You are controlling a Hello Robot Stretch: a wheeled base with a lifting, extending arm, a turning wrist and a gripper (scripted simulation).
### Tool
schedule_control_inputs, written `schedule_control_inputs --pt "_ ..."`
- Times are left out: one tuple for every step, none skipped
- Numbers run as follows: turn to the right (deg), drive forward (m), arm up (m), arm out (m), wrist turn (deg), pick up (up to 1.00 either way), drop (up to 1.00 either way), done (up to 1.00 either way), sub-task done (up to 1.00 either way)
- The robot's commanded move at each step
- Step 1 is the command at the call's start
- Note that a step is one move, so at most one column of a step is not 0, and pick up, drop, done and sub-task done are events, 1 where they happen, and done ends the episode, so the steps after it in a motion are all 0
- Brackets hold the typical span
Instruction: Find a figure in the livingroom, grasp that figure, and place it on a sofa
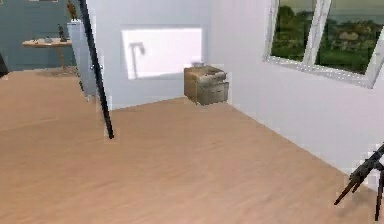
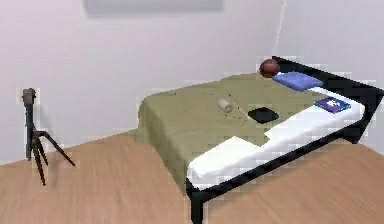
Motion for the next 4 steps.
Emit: schedule_control_inputs --pt "27.0 0.00 0.00 0.00 0.0 0.00 0.00 0.00 0.00" --pt "0.0 0.50 0.00 0.00 0.0 0.00 0.00 0.00 0.00" --pt "-21.0 0.00 0.00 0.00 0.0 0.00 0.00 0.00 0.00" --pt "0.0 0.90 0.00 0.00 0.0 0.00 0.00 0.00 0.00"
